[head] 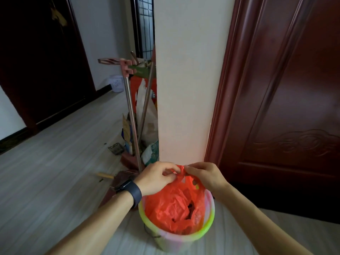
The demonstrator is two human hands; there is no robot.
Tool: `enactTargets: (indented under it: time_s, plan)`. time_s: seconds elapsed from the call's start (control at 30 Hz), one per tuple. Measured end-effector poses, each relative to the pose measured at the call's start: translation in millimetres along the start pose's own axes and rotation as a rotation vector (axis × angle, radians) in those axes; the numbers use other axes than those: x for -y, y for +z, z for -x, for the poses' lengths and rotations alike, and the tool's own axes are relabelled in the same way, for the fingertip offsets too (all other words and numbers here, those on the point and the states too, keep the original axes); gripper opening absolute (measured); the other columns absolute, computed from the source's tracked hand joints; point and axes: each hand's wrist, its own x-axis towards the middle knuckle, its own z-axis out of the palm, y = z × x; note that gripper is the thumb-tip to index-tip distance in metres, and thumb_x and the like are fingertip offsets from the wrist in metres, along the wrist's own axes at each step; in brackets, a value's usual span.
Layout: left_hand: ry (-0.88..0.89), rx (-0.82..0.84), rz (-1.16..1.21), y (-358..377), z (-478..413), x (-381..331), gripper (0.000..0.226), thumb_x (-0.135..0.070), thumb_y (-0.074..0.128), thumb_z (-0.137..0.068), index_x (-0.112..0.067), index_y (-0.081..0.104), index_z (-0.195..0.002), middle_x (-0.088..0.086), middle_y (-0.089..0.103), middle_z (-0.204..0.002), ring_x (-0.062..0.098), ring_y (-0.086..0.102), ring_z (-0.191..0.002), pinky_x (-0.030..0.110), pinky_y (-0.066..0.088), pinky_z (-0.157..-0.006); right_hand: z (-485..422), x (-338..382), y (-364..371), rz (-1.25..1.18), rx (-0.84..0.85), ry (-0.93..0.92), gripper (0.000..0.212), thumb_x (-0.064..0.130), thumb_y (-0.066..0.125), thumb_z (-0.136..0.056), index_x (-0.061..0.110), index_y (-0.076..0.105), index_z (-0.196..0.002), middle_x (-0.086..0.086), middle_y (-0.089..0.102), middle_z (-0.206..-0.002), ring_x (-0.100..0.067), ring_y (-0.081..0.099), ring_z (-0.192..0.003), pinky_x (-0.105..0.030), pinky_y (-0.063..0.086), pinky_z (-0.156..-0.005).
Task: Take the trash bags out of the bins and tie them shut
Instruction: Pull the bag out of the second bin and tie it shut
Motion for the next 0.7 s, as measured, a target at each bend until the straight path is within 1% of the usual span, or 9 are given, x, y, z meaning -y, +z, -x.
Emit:
enactTargets:
  time_s: [0.07,0.17,0.3,0.37,0.47,0.53,0.57,0.63,0.7]
  plan:
    - [-0.010,-0.009,0.006,0,1,2,0.017,-0.024,0.064,-0.091,-0.038,0.071,-0.098,-0.015,0.072,-0.095,-0.002,0.065,-0.090,0.026,0.053,-0.088,-1,-3,0,-0.094,0.029,0.054,0.018,0.023,0.079,-0.082,0.006,0.079,-0.085,-0.003,0.073,-0.069,-0.020,0.059,-0.061,-0.034,0.045,-0.062]
    - [-0.005,-0.003,-0.012,3,2,6,0.016,-0.024,0.065,-0.091,-0.037,0.071,-0.099,-0.013,0.072,-0.097,0.001,0.065,-0.092,0.024,0.052,-0.088,-3,-9,0,-0.121,0.065,0.092,0.019,0.018,0.084,-0.076,0.005,0.079,-0.089,-0.007,0.070,-0.072,-0.015,0.055,-0.055,-0.030,0.044,-0.058]
    - [0.013,0.000,-0.037,8,3,10,0.016,-0.021,0.065,-0.090,-0.031,0.073,-0.100,-0.011,0.072,-0.098,0.001,0.065,-0.090,0.015,0.048,-0.081,-8,-17,0,-0.035,0.042,0.059,0.017,0.015,0.085,-0.073,0.009,0.079,-0.089,-0.002,0.064,-0.064,-0.011,0.050,-0.052,-0.027,0.038,-0.052]
    - [-0.010,-0.016,0.017,13,4,19,0.014,-0.025,0.066,-0.089,-0.033,0.073,-0.099,-0.013,0.073,-0.098,-0.001,0.065,-0.091,0.017,0.049,-0.082,-10,-21,2,-0.005,0.018,0.043,0.016,0.015,0.084,-0.074,0.012,0.079,-0.088,0.002,0.059,-0.057,-0.010,0.047,-0.049,-0.028,0.034,-0.051]
    - [-0.138,-0.218,0.217,31,13,47,0.021,-0.036,0.067,-0.083,-0.033,0.070,-0.104,-0.017,0.069,-0.105,-0.004,0.062,-0.097,0.020,0.048,-0.087,-14,-26,0,0.032,-0.024,0.024,0.015,0.014,0.082,-0.077,0.012,0.078,-0.091,0.005,0.057,-0.053,-0.010,0.045,-0.046,-0.027,0.034,-0.047]
    - [-0.311,-0.450,0.308,50,24,74,0.030,-0.037,0.066,-0.083,-0.028,0.066,-0.111,-0.012,0.065,-0.112,0.006,0.061,-0.104,0.029,0.049,-0.092,-15,-25,-2,0.066,-0.052,0.009,0.012,0.011,0.079,-0.080,0.010,0.077,-0.092,0.007,0.058,-0.051,-0.008,0.046,-0.044,-0.023,0.036,-0.044]
    - [-0.379,-0.501,0.268,60,29,92,0.030,-0.030,0.063,-0.085,-0.024,0.064,-0.114,-0.008,0.064,-0.113,0.013,0.061,-0.107,0.035,0.049,-0.093,-16,-24,-2,0.078,-0.070,0.004,0.011,0.010,0.077,-0.082,0.009,0.076,-0.093,0.007,0.058,-0.050,-0.007,0.047,-0.042,-0.022,0.036,-0.043]
    - [-0.517,-0.363,0.162,84,37,131,0.041,-0.019,0.053,-0.087,-0.025,0.054,-0.127,0.001,0.063,-0.123,0.024,0.059,-0.116,0.041,0.048,-0.098,-18,-19,-4,0.115,-0.113,-0.010,0.010,0.008,0.072,-0.086,0.005,0.074,-0.095,0.003,0.058,-0.052,-0.009,0.048,-0.041,-0.021,0.038,-0.043]
    - [-0.641,-0.178,0.166,104,41,164,0.064,-0.024,0.046,-0.088,-0.033,0.026,-0.149,0.006,0.055,-0.138,0.027,0.056,-0.121,0.044,0.047,-0.102,-24,-10,-5,0.195,-0.164,-0.058,0.012,0.011,0.065,-0.089,0.005,0.072,-0.097,-0.001,0.060,-0.059,-0.015,0.055,-0.046,-0.026,0.046,-0.049]
